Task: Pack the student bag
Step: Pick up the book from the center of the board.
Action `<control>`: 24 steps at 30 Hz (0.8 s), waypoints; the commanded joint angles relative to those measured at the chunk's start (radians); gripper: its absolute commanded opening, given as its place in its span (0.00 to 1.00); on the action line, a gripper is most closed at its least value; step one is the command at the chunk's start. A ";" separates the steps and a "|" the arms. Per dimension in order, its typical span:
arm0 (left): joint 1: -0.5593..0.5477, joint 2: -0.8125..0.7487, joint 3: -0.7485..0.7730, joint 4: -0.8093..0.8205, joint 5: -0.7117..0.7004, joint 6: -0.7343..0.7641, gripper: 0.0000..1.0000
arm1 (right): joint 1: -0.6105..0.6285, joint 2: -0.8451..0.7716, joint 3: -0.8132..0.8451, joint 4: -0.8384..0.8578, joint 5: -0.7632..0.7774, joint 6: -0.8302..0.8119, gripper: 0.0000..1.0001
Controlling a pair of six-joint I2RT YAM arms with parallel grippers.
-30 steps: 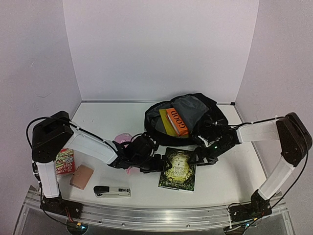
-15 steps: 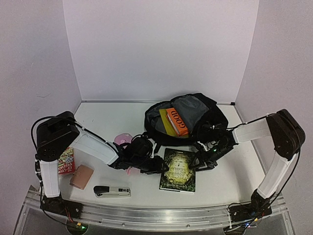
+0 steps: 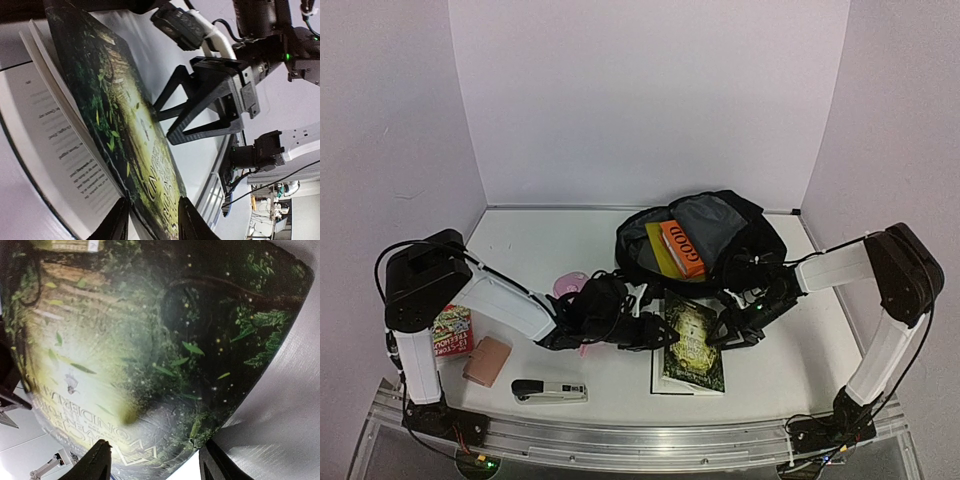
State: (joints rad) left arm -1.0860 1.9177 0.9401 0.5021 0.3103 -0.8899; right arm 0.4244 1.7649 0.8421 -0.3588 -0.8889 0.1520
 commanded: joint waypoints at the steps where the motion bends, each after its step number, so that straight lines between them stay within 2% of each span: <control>1: 0.003 0.023 -0.002 0.211 0.050 -0.070 0.34 | 0.014 -0.025 0.012 0.029 -0.079 -0.010 0.59; 6: 0.010 0.020 -0.007 0.190 0.038 -0.086 0.32 | 0.013 -0.044 0.013 0.028 -0.074 -0.009 0.59; 11: 0.033 0.020 -0.019 0.149 0.018 -0.117 0.19 | 0.013 -0.056 0.014 0.027 -0.070 -0.009 0.59; 13: 0.036 0.024 -0.014 0.138 0.022 -0.115 0.16 | 0.011 -0.065 0.016 0.026 -0.068 -0.008 0.59; 19: 0.042 0.069 0.029 0.086 0.046 -0.129 0.29 | 0.004 -0.088 0.015 0.024 -0.071 -0.004 0.59; 22: 0.056 0.102 0.028 0.132 0.081 -0.159 0.29 | 0.003 -0.095 0.014 0.023 -0.074 -0.003 0.60; 24: 0.061 0.116 0.021 0.172 0.102 -0.174 0.25 | 0.003 -0.100 0.014 0.022 -0.074 -0.003 0.60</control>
State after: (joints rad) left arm -1.0380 2.0045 0.9295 0.5946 0.3562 -1.0274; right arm 0.4263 1.7012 0.8417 -0.3508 -0.9354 0.1532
